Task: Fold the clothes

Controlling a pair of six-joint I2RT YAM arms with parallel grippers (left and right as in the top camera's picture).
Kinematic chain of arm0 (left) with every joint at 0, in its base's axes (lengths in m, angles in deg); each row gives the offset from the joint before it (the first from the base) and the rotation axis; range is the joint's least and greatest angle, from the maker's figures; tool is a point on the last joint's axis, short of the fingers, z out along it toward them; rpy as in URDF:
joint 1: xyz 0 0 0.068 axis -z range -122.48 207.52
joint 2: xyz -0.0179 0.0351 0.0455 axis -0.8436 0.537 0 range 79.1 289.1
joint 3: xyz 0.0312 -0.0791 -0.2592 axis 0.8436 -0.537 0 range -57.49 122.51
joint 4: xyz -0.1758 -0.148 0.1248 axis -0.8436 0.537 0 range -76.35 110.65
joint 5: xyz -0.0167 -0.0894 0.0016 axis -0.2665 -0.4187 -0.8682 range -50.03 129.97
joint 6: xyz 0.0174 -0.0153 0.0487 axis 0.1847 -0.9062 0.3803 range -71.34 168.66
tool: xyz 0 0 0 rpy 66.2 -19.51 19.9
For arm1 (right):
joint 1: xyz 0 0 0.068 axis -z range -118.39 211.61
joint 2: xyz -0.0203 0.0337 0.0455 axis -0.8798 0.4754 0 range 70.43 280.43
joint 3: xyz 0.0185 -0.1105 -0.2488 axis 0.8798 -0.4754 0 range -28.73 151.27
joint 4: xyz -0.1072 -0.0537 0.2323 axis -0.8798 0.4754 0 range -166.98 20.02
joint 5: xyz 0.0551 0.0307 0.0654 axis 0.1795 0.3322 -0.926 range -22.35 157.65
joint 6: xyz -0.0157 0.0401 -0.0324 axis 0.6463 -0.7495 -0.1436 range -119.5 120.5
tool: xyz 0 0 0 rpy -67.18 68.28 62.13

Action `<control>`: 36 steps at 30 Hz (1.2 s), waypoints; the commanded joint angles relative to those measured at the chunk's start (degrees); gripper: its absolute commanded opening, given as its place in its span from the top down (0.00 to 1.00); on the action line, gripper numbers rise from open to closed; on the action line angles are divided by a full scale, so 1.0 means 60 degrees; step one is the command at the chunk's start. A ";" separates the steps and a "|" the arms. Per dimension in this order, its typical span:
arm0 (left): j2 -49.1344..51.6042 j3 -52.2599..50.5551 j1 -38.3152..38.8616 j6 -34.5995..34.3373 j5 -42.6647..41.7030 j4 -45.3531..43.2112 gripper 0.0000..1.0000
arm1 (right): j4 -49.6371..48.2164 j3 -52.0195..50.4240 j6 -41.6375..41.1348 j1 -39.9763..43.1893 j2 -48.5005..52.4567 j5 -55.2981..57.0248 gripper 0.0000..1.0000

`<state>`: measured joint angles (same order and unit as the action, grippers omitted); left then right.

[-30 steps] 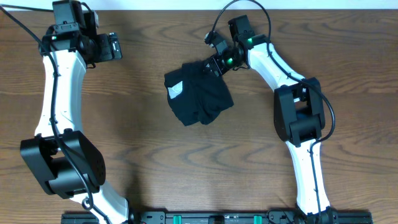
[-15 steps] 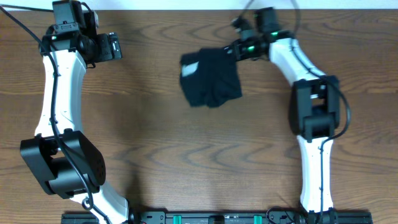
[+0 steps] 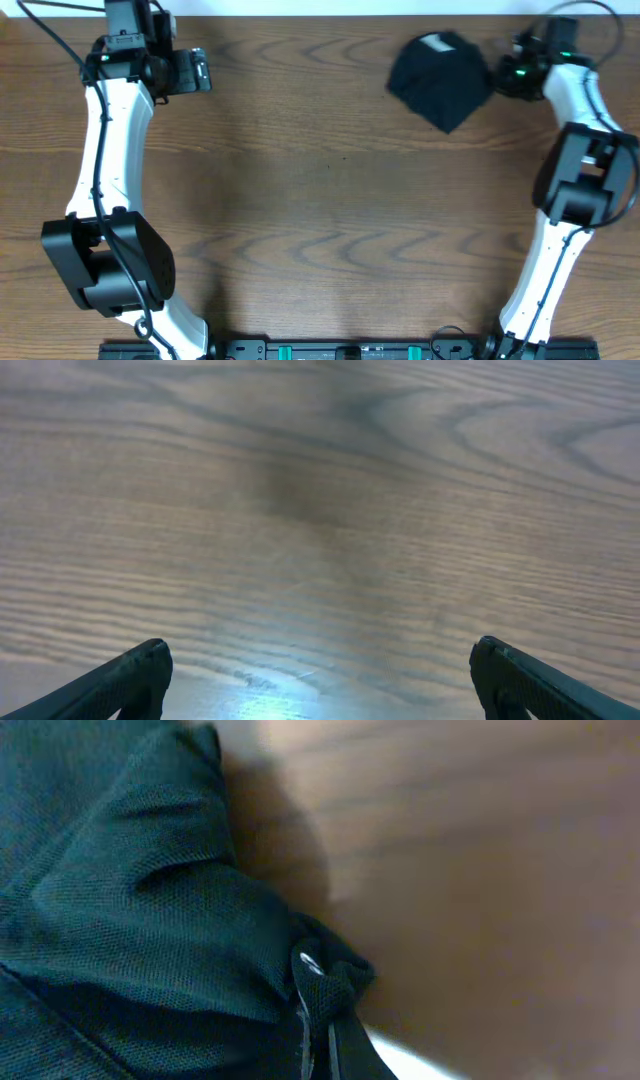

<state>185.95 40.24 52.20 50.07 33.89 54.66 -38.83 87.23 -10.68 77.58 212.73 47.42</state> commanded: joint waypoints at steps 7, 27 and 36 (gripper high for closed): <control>0.0113 0.0000 0.0532 -0.0189 -0.0127 -0.0208 0.04 | 0.0350 0.0040 -0.0204 0.2073 -0.0648 0.0761 0.99; 0.0732 0.0000 0.0965 -0.0259 -0.0131 -0.0645 0.04 | 0.0801 0.0040 0.1756 0.3544 -0.2444 0.0517 0.51; 0.0732 0.0000 0.0965 -0.0259 -0.0131 -0.0674 0.04 | 0.2040 0.0036 0.4710 0.1956 -0.3606 -0.0557 0.52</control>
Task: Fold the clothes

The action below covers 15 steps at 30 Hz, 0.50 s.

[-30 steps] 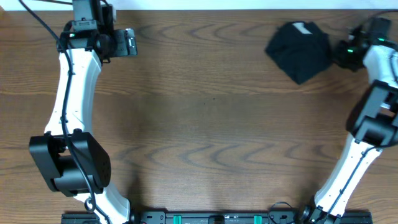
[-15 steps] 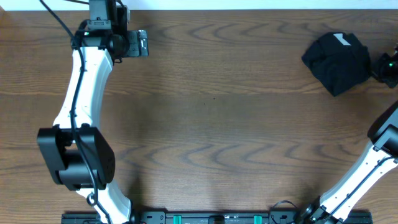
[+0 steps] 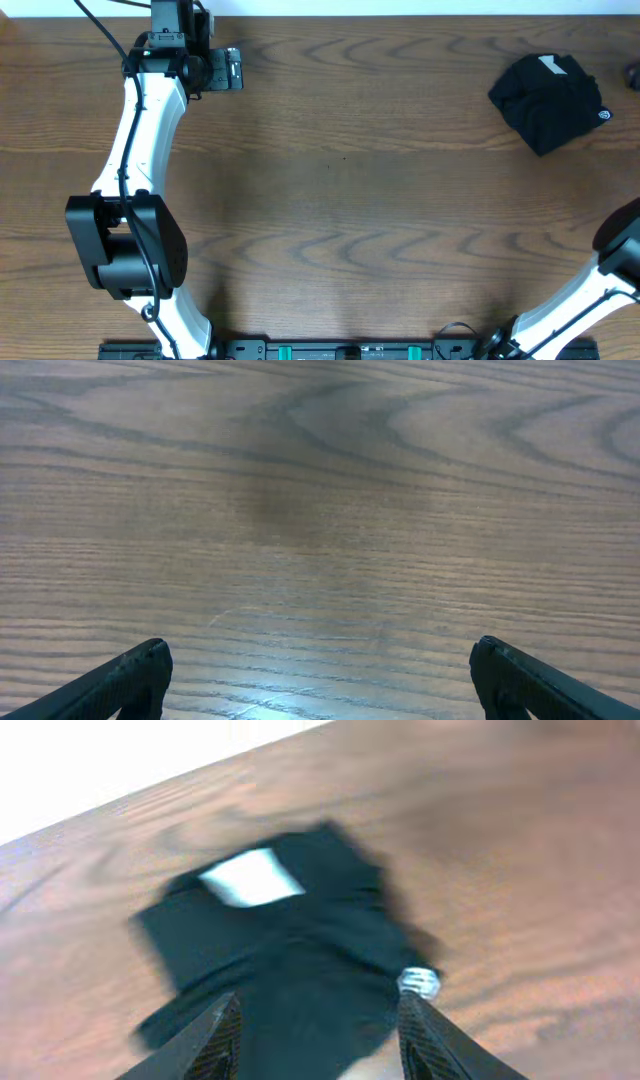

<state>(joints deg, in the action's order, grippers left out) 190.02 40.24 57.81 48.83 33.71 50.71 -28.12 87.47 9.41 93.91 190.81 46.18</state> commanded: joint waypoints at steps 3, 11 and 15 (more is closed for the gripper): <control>0.0055 0.0000 0.0029 -0.0051 -0.0102 -0.0011 0.04 | 0.0539 -0.0047 0.1530 -0.1577 0.0259 0.0535 0.52; 0.0055 0.0000 0.0029 -0.0051 -0.0102 -0.0011 0.04 | 0.0506 -0.0211 0.1515 -0.2787 0.1086 0.2754 0.58; 0.0055 0.0000 0.0029 -0.0051 -0.0102 -0.0004 0.04 | 0.0696 -0.0215 0.1446 -0.2867 0.1428 0.2973 0.66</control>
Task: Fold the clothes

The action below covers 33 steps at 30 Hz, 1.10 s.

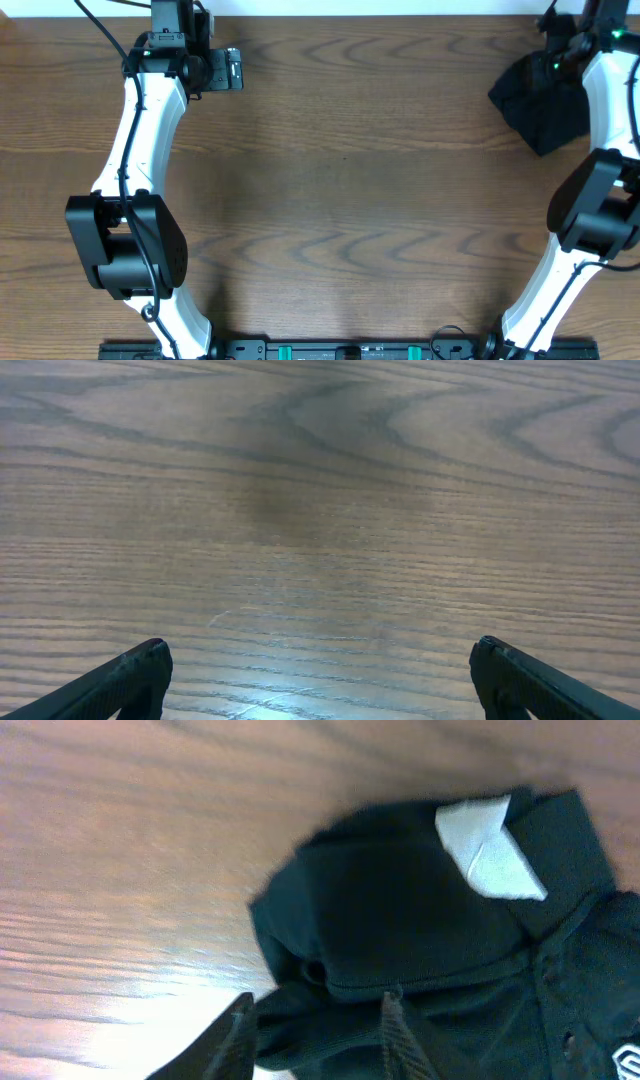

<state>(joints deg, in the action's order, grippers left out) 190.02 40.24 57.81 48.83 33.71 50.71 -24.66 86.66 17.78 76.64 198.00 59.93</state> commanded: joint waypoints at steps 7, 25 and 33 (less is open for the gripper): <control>0.0055 0.0000 0.0029 -0.0051 -0.0102 -0.0011 0.04 | 0.0729 -0.0077 -0.0189 0.0011 0.0306 0.0721 0.71; 0.0055 0.0000 0.0029 -0.0047 -0.0102 -0.0011 0.04 | 0.0342 -0.0131 -0.2390 -0.0160 0.1107 0.0718 0.99; 0.0055 0.0000 0.0025 -0.0047 -0.0098 -0.0011 0.04 | -0.1151 -0.0135 -0.3905 -0.0860 0.1774 0.0994 0.99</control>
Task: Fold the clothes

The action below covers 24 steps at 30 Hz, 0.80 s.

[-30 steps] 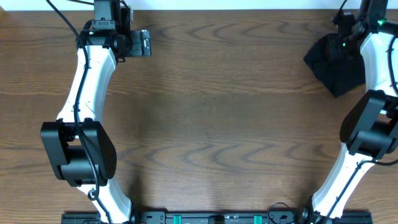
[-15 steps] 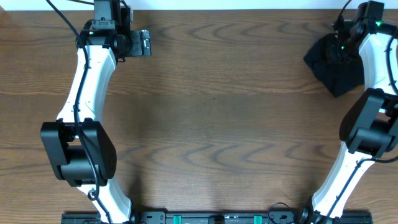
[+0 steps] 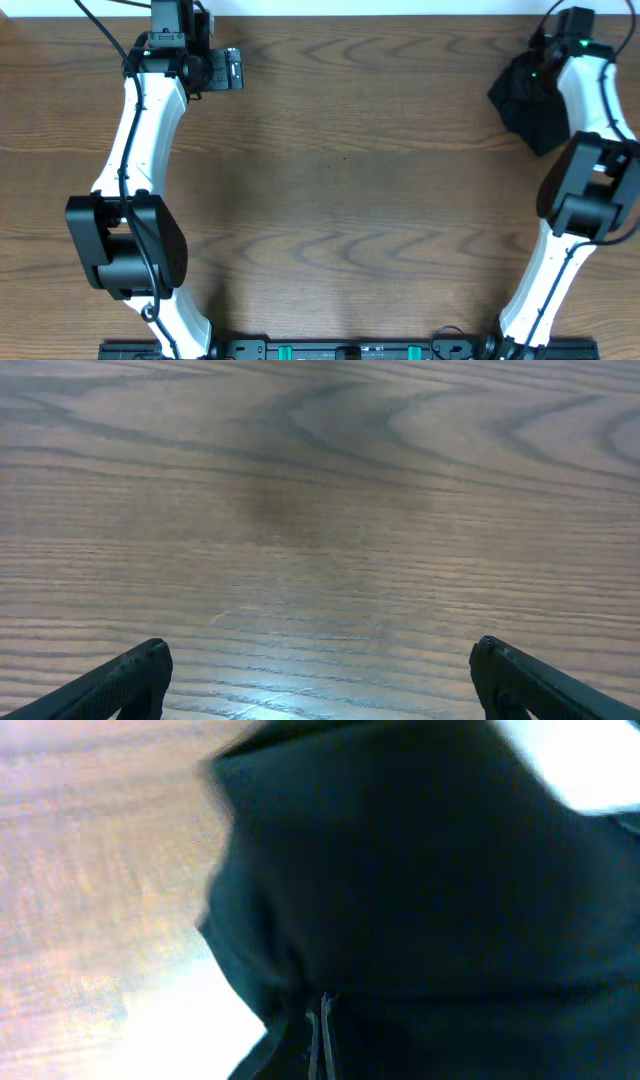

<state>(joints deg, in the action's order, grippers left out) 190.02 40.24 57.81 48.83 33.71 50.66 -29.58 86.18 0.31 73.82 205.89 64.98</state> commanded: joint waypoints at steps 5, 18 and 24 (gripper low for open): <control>0.0055 0.0000 0.0025 -0.0047 -0.0098 -0.0004 0.04 | -0.1479 -0.0055 -0.1741 -0.0732 0.0918 0.0747 0.99; 0.0055 0.0000 0.0025 -0.0047 -0.0098 -0.0015 0.04 | -0.2637 0.0029 -0.1326 -0.0754 0.0685 0.0758 0.64; 0.0055 0.0000 0.0025 -0.0040 -0.0098 -0.0073 0.04 | -0.2106 0.0029 -0.0688 -0.0765 -0.0255 0.0007 0.52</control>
<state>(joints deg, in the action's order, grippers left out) 190.02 40.24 57.81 48.83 33.71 50.62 -43.00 86.18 -6.75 69.36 209.54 67.82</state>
